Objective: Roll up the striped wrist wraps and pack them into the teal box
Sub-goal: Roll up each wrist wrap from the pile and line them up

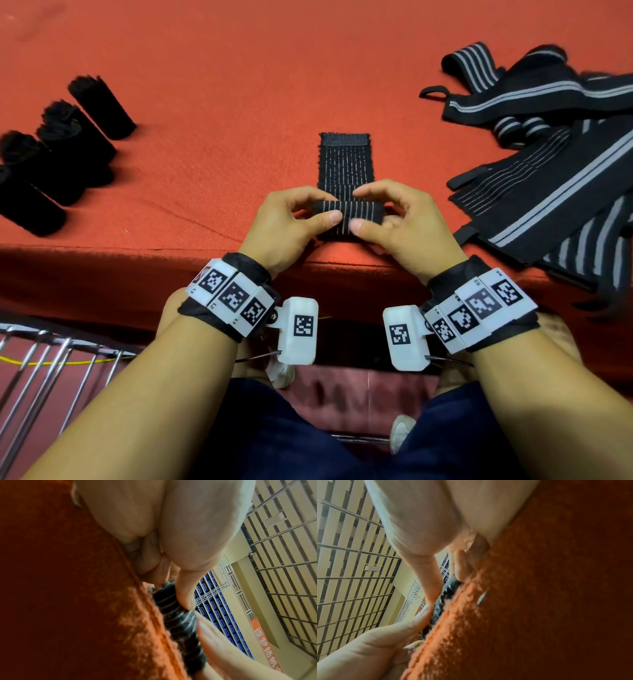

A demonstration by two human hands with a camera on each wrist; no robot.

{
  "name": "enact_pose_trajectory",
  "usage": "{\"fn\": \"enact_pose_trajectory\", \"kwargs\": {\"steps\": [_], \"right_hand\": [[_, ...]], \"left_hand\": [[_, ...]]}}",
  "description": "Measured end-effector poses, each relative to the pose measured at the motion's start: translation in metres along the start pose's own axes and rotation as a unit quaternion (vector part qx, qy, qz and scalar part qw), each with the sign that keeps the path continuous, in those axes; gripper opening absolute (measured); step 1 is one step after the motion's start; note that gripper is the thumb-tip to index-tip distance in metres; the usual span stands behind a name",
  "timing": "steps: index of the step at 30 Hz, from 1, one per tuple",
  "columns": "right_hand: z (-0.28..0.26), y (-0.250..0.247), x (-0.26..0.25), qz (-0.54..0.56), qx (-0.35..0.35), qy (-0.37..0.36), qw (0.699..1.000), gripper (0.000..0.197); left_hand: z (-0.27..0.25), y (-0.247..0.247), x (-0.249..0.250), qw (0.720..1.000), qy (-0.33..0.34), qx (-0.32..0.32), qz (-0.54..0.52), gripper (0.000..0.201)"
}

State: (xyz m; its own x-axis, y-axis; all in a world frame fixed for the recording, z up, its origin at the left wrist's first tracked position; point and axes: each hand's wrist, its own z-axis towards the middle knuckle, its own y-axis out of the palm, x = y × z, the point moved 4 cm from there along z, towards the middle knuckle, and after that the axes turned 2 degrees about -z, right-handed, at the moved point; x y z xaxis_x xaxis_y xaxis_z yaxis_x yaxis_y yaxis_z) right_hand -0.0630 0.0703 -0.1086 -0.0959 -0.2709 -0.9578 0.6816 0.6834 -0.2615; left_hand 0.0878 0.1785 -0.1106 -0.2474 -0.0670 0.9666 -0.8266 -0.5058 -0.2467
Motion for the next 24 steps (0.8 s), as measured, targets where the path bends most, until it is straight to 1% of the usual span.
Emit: {"fn": "enact_pose_trajectory", "kwargs": {"steps": [2, 4, 7, 9, 12, 14, 16, 18, 21, 23, 24], "right_hand": [[-0.002, 0.000, -0.002, -0.014, -0.020, -0.018, 1.000, 0.046], [-0.001, -0.001, 0.000, -0.039, -0.027, -0.022, 0.999, 0.048], [0.003, 0.001, 0.007, -0.037, -0.018, -0.009, 0.999, 0.036], [0.006, 0.002, 0.009, -0.038, -0.002, -0.003, 0.999, 0.027], [0.008, 0.002, 0.008, -0.048, 0.017, 0.001, 0.999, 0.017], [0.009, 0.003, 0.007, -0.061, 0.016, 0.007, 0.998, 0.022], [0.009, 0.003, 0.007, -0.063, 0.016, 0.006, 0.998, 0.023], [0.007, 0.002, 0.006, -0.046, 0.008, 0.001, 0.999, 0.024], [0.001, 0.000, 0.000, -0.028, -0.015, -0.032, 0.999, 0.040], [0.001, -0.001, 0.001, -0.028, -0.022, -0.041, 0.999, 0.045], [0.001, -0.001, 0.003, -0.030, -0.022, -0.039, 0.999, 0.042]], "left_hand": [[0.001, -0.001, -0.002, 1.000, -0.003, 0.003, 0.014, 0.007], [0.003, 0.000, -0.004, 1.000, -0.014, 0.011, 0.017, 0.005], [0.003, 0.000, -0.005, 0.999, -0.029, 0.030, 0.005, 0.004], [0.002, 0.000, -0.003, 0.999, -0.018, 0.030, 0.002, 0.008], [-0.002, 0.000, -0.001, 1.000, 0.005, 0.013, 0.010, 0.027], [-0.003, 0.000, -0.002, 1.000, 0.006, 0.003, 0.020, 0.036], [-0.002, 0.000, -0.003, 1.000, -0.010, 0.001, 0.000, 0.031], [-0.001, 0.000, -0.003, 1.000, -0.016, 0.005, -0.013, 0.020], [0.002, 0.000, -0.001, 1.000, -0.013, 0.009, 0.017, 0.005], [0.003, 0.000, -0.003, 0.999, -0.029, 0.016, 0.014, 0.004], [0.004, 0.000, -0.004, 0.999, -0.034, 0.021, 0.012, 0.003]]}}
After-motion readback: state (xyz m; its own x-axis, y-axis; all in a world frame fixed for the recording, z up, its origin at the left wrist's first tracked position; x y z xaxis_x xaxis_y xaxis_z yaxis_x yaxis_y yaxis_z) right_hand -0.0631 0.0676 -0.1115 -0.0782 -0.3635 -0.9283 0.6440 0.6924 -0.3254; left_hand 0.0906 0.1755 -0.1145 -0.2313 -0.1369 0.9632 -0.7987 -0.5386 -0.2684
